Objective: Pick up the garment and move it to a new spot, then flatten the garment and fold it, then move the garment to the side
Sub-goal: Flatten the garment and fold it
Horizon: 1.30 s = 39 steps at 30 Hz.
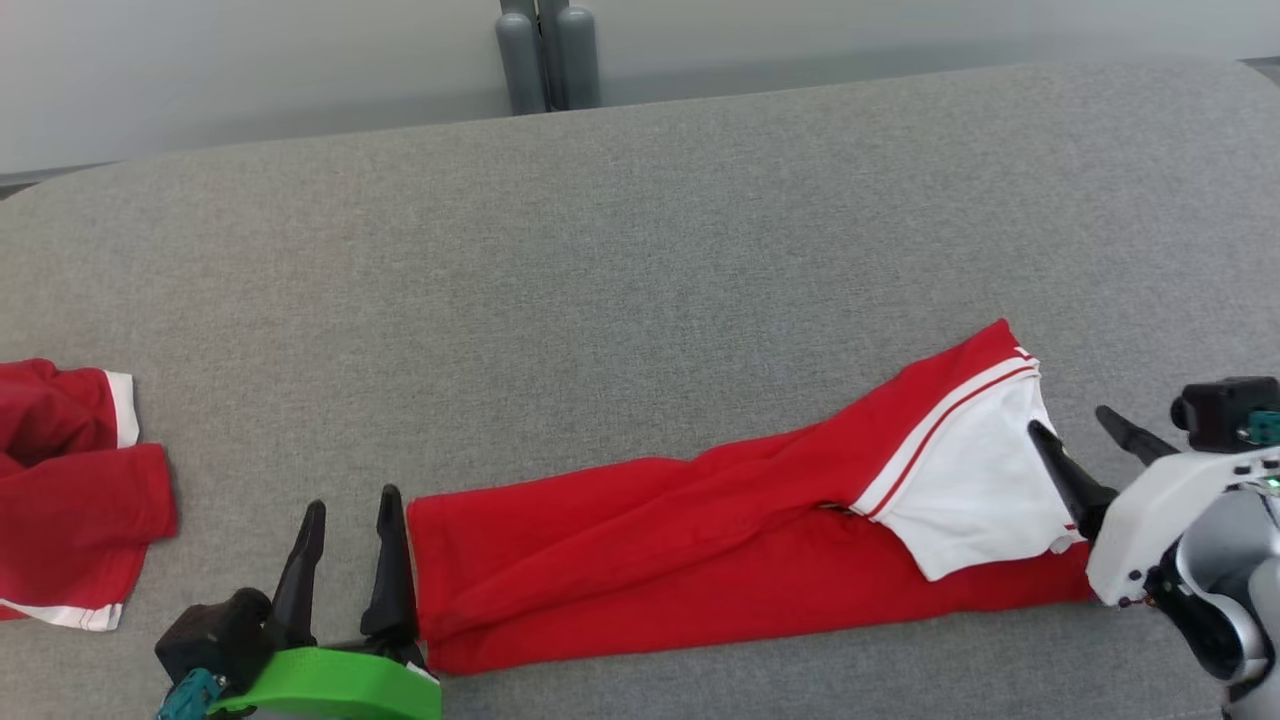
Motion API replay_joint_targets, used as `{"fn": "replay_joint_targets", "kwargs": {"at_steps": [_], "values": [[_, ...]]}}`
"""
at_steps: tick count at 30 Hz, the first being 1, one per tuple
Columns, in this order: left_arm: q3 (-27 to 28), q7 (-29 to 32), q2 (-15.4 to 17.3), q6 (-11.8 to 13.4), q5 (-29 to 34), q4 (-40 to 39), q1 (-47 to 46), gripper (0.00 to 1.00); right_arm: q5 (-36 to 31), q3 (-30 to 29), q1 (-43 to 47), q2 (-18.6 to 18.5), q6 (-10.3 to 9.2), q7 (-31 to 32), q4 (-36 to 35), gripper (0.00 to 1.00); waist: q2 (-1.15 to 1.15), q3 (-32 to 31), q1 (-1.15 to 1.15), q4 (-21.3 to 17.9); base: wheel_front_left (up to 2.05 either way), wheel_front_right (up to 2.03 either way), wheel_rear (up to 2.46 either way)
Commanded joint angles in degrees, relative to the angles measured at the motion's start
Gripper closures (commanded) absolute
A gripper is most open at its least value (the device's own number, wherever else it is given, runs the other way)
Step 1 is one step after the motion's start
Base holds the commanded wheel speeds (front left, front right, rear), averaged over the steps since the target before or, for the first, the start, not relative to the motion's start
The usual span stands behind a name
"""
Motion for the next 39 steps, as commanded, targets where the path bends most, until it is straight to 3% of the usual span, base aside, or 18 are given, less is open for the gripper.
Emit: {"fn": "replay_joint_targets", "kwargs": {"at_steps": [1, 6, 11, 15, 19, 20, 23, 30, 35, 39], "values": [[1.2, -0.2, -1.5, -0.8, 2.1, -0.2, 1.1, 0.0, -0.9, 0.8, -2.0, 0.8, 0.0, 0.9, 1.9, 0.0, 0.0, 1.3, 0.0, 1.2, 0.0, 0.0, 0.0], [5.4, -0.2, -7.2, -5.1, 8.5, 0.3, 1.3, 0.0, -4.3, 2.5, -6.5, 1.4, 0.0, 3.0, 11.3, 0.0, 0.0, 2.3, 0.0, 3.7, 0.0, 0.0, 0.0], [9.1, -0.2, -10.4, -9.3, 12.5, 1.4, 2.2, 0.0, -3.3, 2.9, -5.7, 1.0, -0.01, 4.4, 17.5, 0.0, 0.0, 1.9, 0.0, 5.7, 0.0, 0.0, 0.0], [12.0, -0.2, -12.0, -12.3, 13.3, 1.8, 2.8, 0.0, 0.4, 4.7, -5.1, 2.7, 0.03, 6.3, 21.0, 0.0, 0.0, 1.6, 0.0, 6.4, 0.0, 0.0, 0.0], [13.5, -0.2, -12.6, -14.3, 14.6, 2.3, 3.0, 0.0, 8.6, 8.2, -5.1, 6.2, 0.37, 9.0, 23.4, 0.0, 0.0, 1.1, 0.0, 6.3, 0.0, 0.0, 0.0], [13.7, -0.2, -12.7, -14.7, 14.6, 2.5, 2.9, 0.0, 10.6, 9.0, -4.9, 5.9, 0.36, 8.7, 23.7, 1.0, 0.0, 0.9, 0.0, 6.3, 0.0, 0.0, 0.0], [14.3, -0.2, -12.8, -15.4, 14.1, 3.3, 3.2, 0.0, 18.5, 5.3, -5.8, 4.8, 0.23, 3.6, 23.0, 1.0, 0.0, 0.1, 0.0, 6.1, 0.0, 0.0, 0.0], [14.2, -0.2, -12.9, -14.8, 12.2, 5.2, 3.9, 0.0, 31.4, -6.8, -4.0, -7.5, -0.04, 2.6, 24.1, 1.0, 0.0, -0.3, 0.0, 6.1, 0.0, 0.0, 0.0], [13.5, -0.2, -12.9, -14.7, 11.4, 5.1, 2.4, 0.0, 34.6, -16.2, -0.9, -16.5, 0.0, 3.7, 24.8, 1.0, 0.0, 1.7, 0.0, 6.9, 0.0, 0.0, 0.0], [13.3, -0.2, -12.9, -14.2, 11.0, 5.7, 2.0, 0.0, 36.5, -19.5, 0.7, -19.4, 0.02, 5.6, 16.8, 1.0, 0.0, 2.0, 0.0, 7.3, 0.0, 0.0, 0.0]]}}
